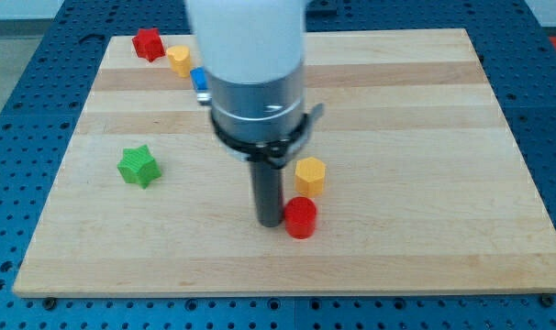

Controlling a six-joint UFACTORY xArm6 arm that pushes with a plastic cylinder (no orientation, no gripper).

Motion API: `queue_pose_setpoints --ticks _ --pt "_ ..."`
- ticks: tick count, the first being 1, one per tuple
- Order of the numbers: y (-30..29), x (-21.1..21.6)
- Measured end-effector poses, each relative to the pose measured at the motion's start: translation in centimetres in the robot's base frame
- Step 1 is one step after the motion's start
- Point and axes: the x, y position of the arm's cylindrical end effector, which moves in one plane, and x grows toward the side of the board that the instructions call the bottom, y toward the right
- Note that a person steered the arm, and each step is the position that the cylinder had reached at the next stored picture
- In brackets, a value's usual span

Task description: Move your arm towards green star

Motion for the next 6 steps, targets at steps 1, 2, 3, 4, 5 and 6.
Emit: queue_pose_setpoints --ticks 1,2,3,4,5,6 --pt "1.6 0.0" --pt "-1.2 0.4" --pt "-10.1 0.4" --pt "-17.1 -2.0" --pt "-17.2 -5.4" --pt "-15.9 -7.5"
